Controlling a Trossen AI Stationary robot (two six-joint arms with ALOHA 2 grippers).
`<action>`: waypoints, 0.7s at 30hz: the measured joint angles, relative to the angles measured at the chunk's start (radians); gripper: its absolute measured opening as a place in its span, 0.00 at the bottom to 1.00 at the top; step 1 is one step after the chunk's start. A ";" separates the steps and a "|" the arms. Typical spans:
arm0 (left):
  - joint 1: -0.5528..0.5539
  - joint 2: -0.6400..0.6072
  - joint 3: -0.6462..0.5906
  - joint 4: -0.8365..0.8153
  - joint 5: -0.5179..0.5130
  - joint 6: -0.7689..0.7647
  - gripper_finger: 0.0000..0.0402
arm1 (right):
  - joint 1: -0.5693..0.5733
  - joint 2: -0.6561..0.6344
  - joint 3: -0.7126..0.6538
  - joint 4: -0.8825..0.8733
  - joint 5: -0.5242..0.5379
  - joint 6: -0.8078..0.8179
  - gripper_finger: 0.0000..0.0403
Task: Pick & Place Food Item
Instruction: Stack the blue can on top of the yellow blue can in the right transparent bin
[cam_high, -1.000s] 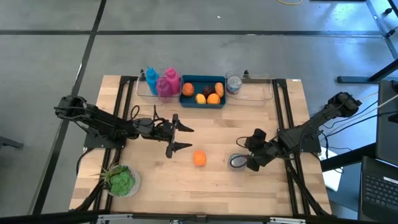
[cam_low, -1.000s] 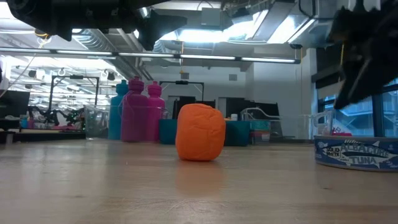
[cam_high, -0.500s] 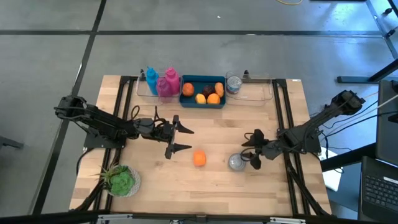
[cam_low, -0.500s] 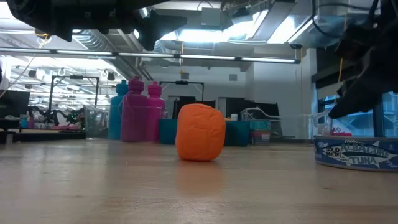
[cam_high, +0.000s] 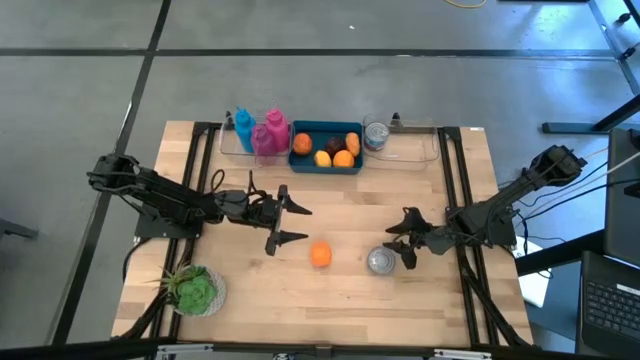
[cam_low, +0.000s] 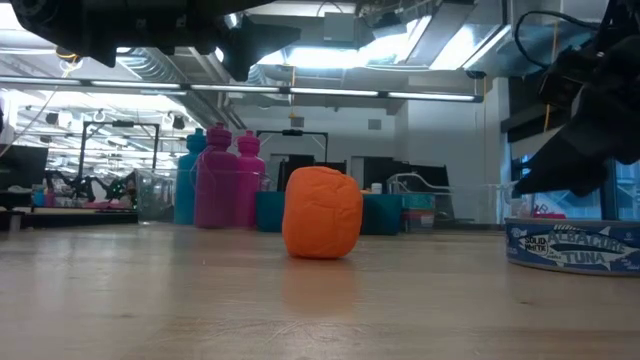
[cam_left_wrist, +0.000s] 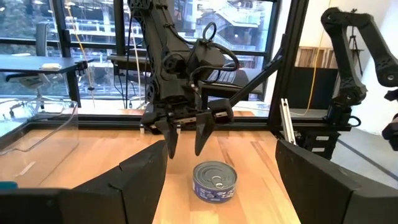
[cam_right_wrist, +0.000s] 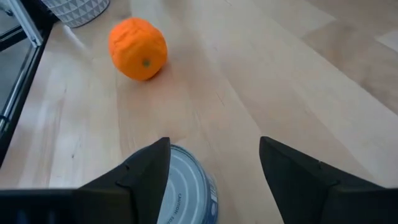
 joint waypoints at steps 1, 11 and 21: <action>0.000 0.000 0.000 0.000 0.000 0.005 0.73 | 0.000 0.012 0.000 0.015 -0.003 -0.008 0.61; 0.000 0.000 0.000 0.000 0.000 0.009 0.73 | 0.000 0.173 0.000 0.171 -0.026 -0.041 0.61; 0.000 0.000 0.000 -0.004 0.000 0.009 0.73 | 0.000 0.298 0.000 0.291 -0.079 -0.028 0.61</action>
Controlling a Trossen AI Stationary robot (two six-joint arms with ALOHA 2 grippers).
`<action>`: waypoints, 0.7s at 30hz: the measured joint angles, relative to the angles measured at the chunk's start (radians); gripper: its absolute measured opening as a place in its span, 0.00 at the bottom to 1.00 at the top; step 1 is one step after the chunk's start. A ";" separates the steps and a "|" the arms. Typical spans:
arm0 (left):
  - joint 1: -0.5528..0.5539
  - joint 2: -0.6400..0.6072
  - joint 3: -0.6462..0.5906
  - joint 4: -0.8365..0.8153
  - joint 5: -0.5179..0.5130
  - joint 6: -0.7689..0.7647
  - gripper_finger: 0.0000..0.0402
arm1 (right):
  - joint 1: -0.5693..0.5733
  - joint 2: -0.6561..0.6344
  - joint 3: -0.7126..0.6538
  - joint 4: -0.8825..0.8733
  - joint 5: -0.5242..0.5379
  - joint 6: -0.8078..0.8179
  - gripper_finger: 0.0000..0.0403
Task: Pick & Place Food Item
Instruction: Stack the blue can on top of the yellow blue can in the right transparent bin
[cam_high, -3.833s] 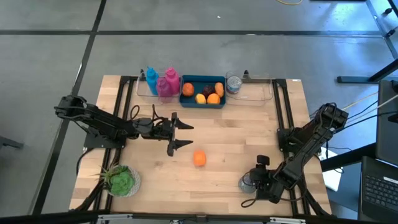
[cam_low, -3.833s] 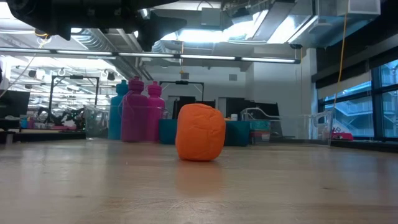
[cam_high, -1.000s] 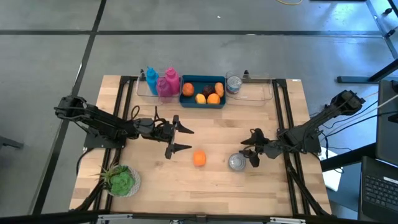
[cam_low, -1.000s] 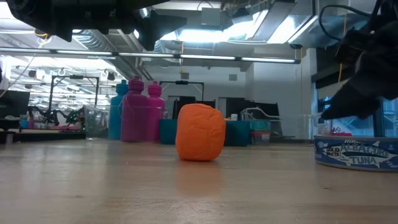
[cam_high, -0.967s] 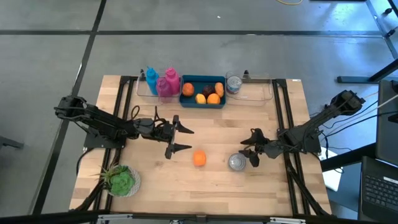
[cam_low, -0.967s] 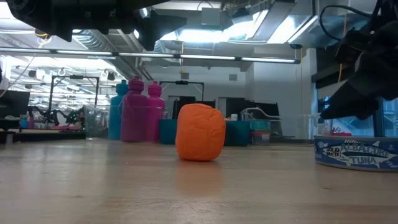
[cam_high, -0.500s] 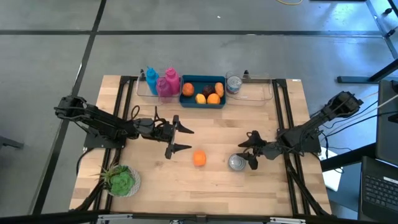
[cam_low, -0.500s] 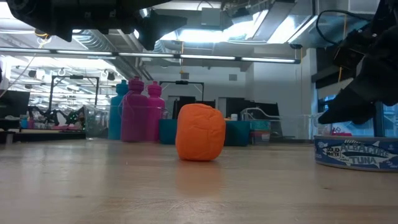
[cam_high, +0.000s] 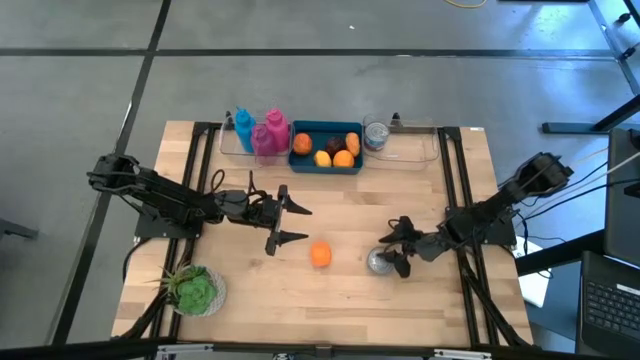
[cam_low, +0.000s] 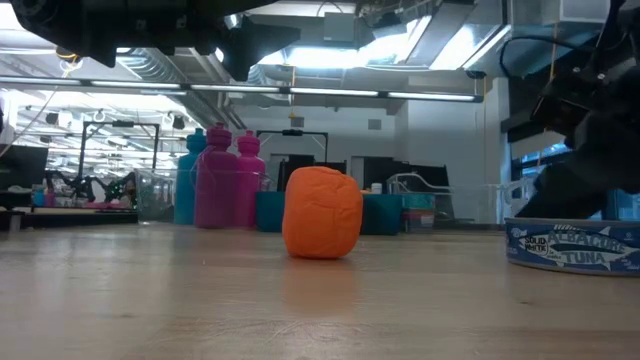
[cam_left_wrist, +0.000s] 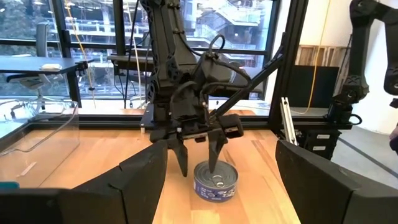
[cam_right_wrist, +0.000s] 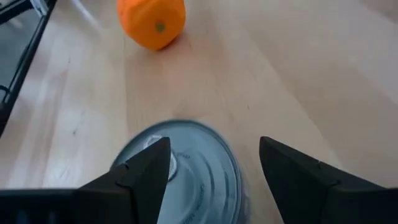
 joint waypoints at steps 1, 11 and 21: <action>0.000 0.000 0.000 0.000 0.000 0.000 0.73 | 0.000 0.008 0.000 0.002 -0.005 0.008 0.61; 0.000 0.000 0.000 0.000 0.000 0.000 0.73 | 0.000 0.060 0.000 0.012 -0.026 0.039 0.61; 0.000 0.000 0.000 0.000 0.000 0.000 0.73 | 0.000 0.060 0.000 0.001 -0.014 0.035 0.61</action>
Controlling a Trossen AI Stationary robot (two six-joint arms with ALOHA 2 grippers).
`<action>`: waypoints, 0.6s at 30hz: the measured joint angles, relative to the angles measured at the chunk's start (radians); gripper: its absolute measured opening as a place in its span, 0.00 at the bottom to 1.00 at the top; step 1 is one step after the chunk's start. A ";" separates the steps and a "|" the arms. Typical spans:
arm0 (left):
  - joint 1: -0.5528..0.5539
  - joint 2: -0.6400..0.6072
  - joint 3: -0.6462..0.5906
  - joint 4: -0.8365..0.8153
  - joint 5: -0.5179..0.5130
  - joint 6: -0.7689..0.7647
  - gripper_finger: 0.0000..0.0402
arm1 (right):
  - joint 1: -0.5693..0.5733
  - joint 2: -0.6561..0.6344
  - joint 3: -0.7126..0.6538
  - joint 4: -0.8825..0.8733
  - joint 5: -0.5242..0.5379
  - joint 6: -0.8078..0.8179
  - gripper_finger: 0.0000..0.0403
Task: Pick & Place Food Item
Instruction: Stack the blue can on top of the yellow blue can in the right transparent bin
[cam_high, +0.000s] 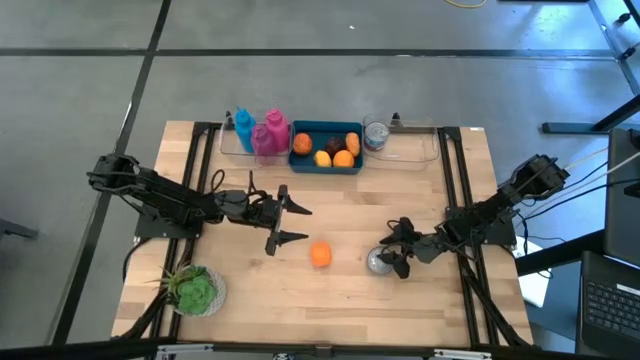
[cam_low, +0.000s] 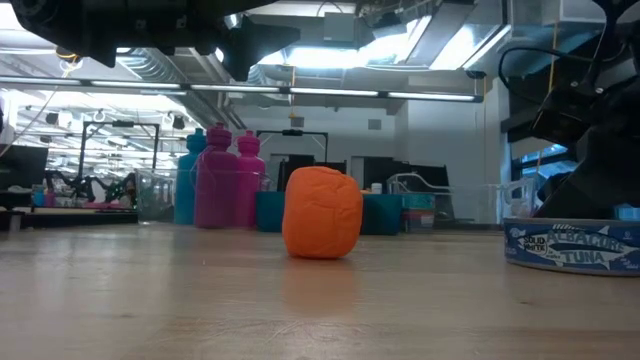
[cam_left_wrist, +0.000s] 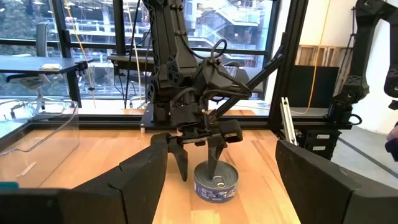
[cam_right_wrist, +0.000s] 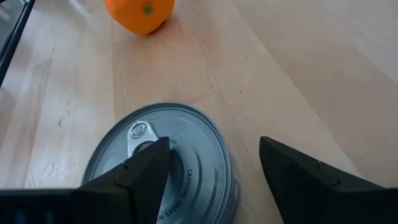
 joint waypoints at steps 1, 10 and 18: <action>0.000 0.000 0.000 0.000 0.000 0.000 0.73 | 0.000 0.000 0.000 0.000 0.000 0.000 0.61; 0.000 0.000 0.000 0.000 0.000 0.000 0.73 | 0.000 0.000 0.001 0.004 -0.027 0.001 0.46; 0.000 0.000 0.000 0.000 0.000 0.000 0.73 | -0.001 0.000 0.002 0.006 -0.033 0.004 0.26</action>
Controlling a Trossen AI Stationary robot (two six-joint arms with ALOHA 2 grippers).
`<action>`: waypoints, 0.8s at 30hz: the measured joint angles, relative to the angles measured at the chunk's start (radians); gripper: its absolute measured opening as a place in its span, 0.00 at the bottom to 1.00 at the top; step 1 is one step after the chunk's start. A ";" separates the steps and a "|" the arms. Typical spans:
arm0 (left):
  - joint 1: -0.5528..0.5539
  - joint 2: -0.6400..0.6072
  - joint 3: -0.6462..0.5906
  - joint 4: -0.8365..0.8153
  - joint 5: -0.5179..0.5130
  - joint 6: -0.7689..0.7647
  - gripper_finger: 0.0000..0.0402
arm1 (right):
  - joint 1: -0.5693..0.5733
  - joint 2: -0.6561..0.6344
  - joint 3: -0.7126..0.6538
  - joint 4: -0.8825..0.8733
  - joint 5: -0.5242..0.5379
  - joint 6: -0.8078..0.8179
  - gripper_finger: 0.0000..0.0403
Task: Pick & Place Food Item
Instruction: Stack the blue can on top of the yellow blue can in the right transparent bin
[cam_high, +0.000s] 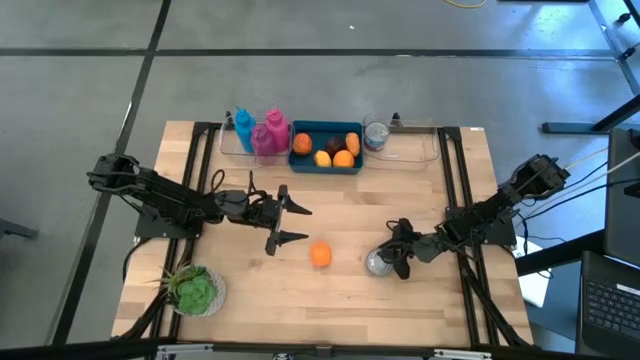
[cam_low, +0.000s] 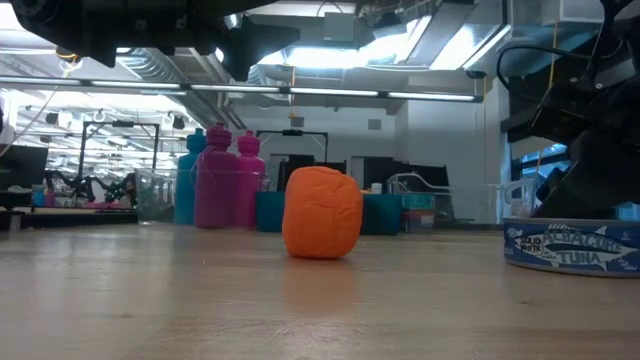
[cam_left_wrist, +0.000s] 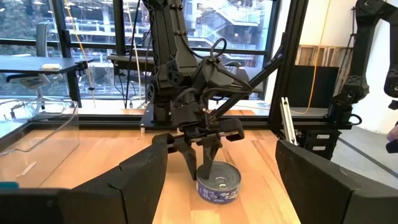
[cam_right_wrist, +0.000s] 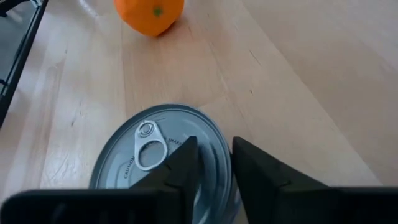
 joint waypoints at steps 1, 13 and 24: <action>0.000 0.000 0.000 0.000 0.000 0.000 0.73 | 0.000 0.000 0.000 0.000 0.000 0.000 0.24; 0.000 0.000 0.000 0.000 0.000 0.000 0.73 | 0.000 0.000 0.001 0.003 -0.029 -0.004 0.02; 0.000 0.000 0.000 0.000 0.000 0.000 0.73 | 0.000 0.000 0.000 0.013 -0.047 -0.016 0.00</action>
